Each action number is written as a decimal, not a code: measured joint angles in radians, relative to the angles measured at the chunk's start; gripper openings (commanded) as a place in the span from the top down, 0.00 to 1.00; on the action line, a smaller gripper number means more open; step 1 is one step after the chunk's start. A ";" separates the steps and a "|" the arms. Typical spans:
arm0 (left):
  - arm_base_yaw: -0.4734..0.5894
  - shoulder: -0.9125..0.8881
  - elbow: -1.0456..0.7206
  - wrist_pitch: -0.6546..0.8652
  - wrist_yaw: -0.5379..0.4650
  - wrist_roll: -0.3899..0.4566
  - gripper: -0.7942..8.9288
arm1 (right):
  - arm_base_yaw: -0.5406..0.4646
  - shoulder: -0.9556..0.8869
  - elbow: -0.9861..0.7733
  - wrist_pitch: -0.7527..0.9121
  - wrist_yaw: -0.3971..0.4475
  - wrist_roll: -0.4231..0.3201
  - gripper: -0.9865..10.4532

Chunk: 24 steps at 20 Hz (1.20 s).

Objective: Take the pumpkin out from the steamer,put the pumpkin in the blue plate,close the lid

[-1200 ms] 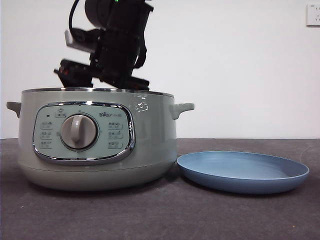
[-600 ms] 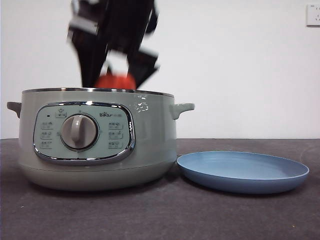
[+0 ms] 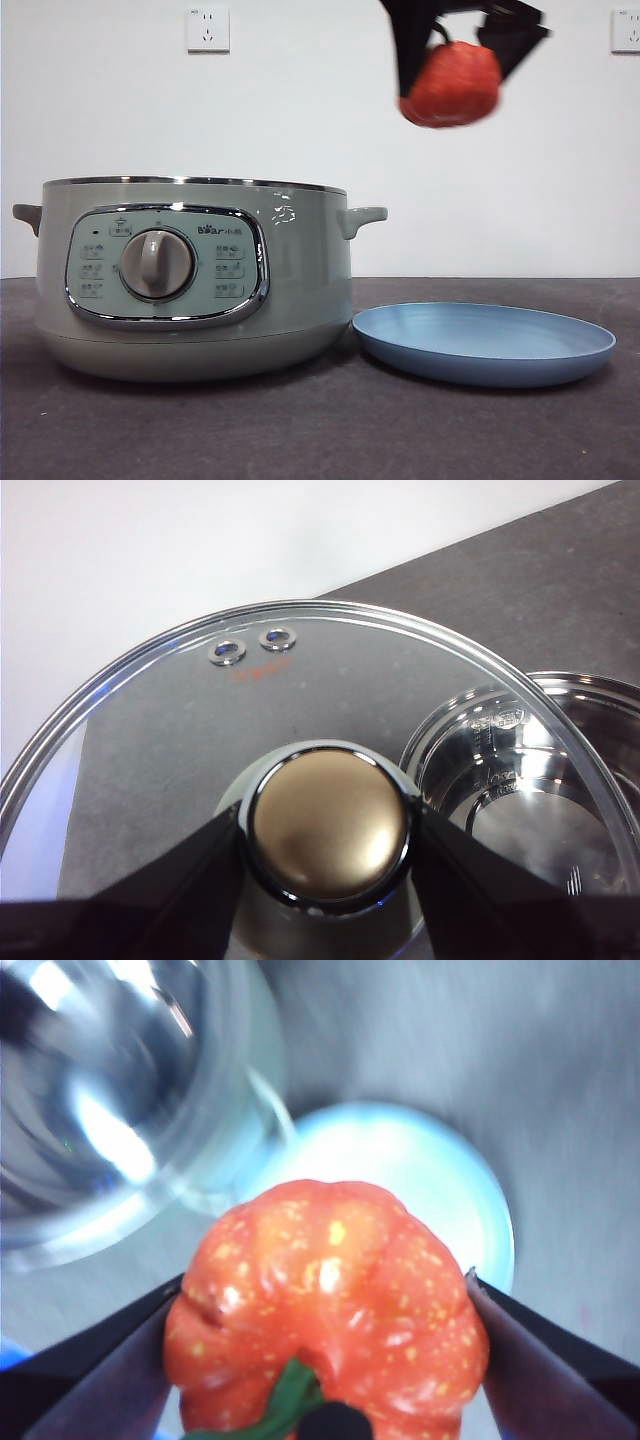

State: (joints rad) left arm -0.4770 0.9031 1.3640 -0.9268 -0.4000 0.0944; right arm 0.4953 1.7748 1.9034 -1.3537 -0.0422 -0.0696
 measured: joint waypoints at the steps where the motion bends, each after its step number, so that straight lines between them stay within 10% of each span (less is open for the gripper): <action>1: 0.000 0.000 0.000 0.000 0.000 0.000 0.93 | -0.016 -0.034 -0.074 0.026 0.000 0.003 0.92; 10: 0.000 0.000 0.000 0.001 0.026 0.000 0.93 | -0.050 -0.303 -0.706 0.501 -0.002 0.066 0.92; 24: 0.000 0.000 0.000 0.014 0.076 0.000 0.93 | -0.050 -0.086 -0.743 0.723 -0.003 0.074 0.91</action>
State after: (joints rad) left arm -0.4770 0.9031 1.3640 -0.9131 -0.3244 0.0940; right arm 0.4450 1.6886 1.1603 -0.6312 -0.0448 0.0040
